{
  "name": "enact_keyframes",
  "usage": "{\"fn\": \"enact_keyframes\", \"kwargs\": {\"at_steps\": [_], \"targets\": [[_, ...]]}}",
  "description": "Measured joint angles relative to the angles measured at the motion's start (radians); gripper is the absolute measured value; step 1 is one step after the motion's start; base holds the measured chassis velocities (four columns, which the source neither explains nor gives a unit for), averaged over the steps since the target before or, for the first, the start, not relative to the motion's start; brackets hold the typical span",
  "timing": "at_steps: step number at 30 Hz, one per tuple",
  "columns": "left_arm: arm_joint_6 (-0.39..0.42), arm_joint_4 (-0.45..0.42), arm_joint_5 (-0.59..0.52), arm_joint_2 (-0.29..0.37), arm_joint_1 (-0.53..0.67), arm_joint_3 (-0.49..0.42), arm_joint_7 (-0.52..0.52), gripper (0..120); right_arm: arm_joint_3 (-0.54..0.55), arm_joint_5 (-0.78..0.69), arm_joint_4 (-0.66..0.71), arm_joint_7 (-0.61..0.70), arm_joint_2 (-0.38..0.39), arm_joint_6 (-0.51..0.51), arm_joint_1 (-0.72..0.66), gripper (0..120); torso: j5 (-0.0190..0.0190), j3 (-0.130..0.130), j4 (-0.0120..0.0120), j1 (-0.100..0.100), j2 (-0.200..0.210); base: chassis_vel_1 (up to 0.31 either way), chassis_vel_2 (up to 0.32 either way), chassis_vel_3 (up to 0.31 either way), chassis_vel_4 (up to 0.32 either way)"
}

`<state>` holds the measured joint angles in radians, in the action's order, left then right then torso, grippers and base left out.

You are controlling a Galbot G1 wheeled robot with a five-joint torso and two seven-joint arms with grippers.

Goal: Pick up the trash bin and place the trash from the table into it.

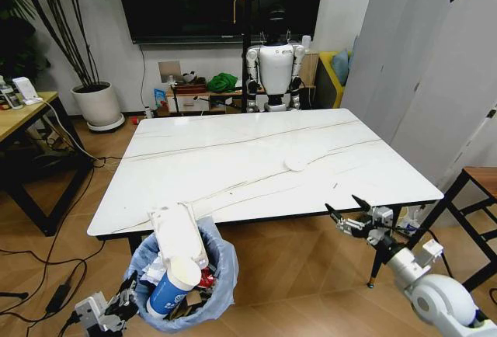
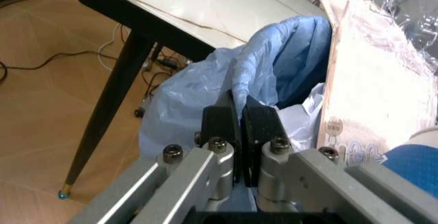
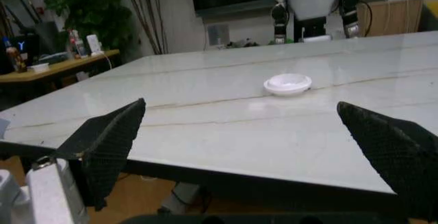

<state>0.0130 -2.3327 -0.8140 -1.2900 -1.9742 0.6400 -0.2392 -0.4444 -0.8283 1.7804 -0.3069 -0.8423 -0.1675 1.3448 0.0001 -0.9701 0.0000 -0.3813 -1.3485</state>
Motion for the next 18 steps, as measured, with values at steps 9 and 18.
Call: {"fn": "enact_keyframes", "kwargs": {"at_steps": [9, 18], "targets": [[-0.001, 0.005, 0.007, -0.008, 0.001, -0.009, 0.002, 0, 0.005, 0.007, -0.018, -0.014, -0.018, -0.007, 0.011, 100, -0.0001, 0.0, 0.0001, 0.0, 0.0, 0.0, 0.0, 0.0, 0.0], [-0.002, 0.005, 0.008, -0.005, 0.001, -0.014, 0.005, 0, 0.005, 0.009, -0.022, -0.022, -0.017, -0.011, 0.018, 100, 0.0, 0.0, 0.0001, 0.0, 0.0, -0.055, -0.039, 0.056, 0.037]]}}
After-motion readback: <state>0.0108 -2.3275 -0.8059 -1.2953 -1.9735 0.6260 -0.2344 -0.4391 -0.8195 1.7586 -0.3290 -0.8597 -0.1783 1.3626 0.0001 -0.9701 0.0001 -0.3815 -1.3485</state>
